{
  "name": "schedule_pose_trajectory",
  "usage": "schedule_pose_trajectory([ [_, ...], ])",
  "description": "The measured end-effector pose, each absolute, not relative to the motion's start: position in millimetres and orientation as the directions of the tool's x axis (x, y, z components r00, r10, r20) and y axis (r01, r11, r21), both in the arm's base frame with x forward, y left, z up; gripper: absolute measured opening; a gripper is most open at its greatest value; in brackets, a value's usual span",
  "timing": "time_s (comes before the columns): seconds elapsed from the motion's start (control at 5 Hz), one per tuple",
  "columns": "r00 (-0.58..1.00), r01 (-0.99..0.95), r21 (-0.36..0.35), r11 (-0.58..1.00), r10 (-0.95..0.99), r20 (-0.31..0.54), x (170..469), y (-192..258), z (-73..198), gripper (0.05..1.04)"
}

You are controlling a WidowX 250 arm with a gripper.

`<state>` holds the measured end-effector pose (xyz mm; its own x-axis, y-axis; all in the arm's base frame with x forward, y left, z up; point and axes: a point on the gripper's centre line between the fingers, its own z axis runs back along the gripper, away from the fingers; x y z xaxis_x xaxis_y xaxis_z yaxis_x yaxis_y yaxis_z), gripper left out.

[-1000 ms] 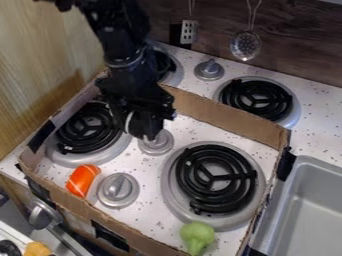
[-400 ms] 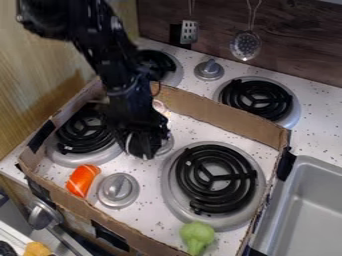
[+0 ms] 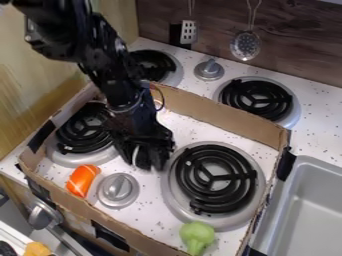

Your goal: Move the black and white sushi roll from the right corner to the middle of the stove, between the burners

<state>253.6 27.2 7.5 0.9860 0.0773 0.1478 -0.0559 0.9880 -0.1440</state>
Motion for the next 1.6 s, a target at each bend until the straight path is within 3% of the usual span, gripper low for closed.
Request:
schedule_pose_trajectory([
  [0.4,0.988,-0.061,-0.108,0.992,0.075,0.132,252.2,21.0,8.9,0.998],
  [0.8,0.986,-0.056,-0.023,0.998,0.059,0.155,248.3,21.5,48.4,0.998],
  [1.6,0.994,0.048,-0.039,0.998,-0.044,0.097,249.1,12.6,117.9,0.998],
])
